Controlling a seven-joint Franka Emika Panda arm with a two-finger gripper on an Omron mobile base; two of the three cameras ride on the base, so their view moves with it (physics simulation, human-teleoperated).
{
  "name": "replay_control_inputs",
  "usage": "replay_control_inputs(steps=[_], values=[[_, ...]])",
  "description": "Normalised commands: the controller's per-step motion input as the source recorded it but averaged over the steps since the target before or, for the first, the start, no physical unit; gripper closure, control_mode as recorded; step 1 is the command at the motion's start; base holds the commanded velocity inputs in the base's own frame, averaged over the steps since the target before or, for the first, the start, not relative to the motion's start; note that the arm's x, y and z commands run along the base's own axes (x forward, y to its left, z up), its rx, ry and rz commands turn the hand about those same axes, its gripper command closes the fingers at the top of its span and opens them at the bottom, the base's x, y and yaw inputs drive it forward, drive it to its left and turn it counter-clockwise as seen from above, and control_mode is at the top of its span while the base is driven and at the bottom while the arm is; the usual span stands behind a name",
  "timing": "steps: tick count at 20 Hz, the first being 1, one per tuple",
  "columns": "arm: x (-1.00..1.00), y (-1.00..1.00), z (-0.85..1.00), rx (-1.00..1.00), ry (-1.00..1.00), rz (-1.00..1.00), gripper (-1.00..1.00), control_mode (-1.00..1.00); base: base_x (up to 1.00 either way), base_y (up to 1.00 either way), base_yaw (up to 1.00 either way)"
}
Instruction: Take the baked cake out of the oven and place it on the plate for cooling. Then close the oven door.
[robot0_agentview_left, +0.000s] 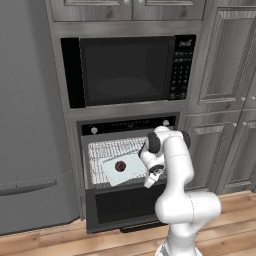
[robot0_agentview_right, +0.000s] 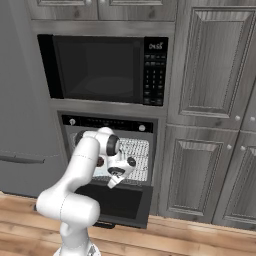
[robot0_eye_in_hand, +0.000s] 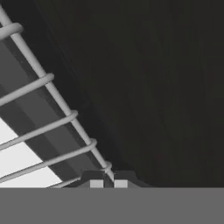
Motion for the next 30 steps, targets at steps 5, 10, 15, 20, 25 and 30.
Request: replay_control_inputs(steps=[5, 10, 15, 20, 25, 30], values=[[-0.49, 0.03, -0.14, 0.00, 0.14, -0.05, 1.00, -1.00, 0.00, 0.00, 0.00], [-0.52, 0.03, -0.13, 0.00, 0.13, -0.05, 1.00, -1.00, 0.00, 0.00, 0.00], [-0.54, 0.04, -0.14, 0.00, 0.13, -0.05, 1.00, -1.00, 0.00, 0.00, 0.00], [-0.55, 0.05, -0.15, 0.00, 0.13, -0.05, 1.00, -1.00, 0.00, 0.00, 0.00], [-0.57, 0.05, -0.17, 0.00, 0.12, -0.06, 1.00, -1.00, 0.00, 0.00, 0.00], [-0.57, 0.05, -0.18, 0.00, 0.12, -0.06, 1.00, -1.00, 0.00, 0.00, 0.00]])
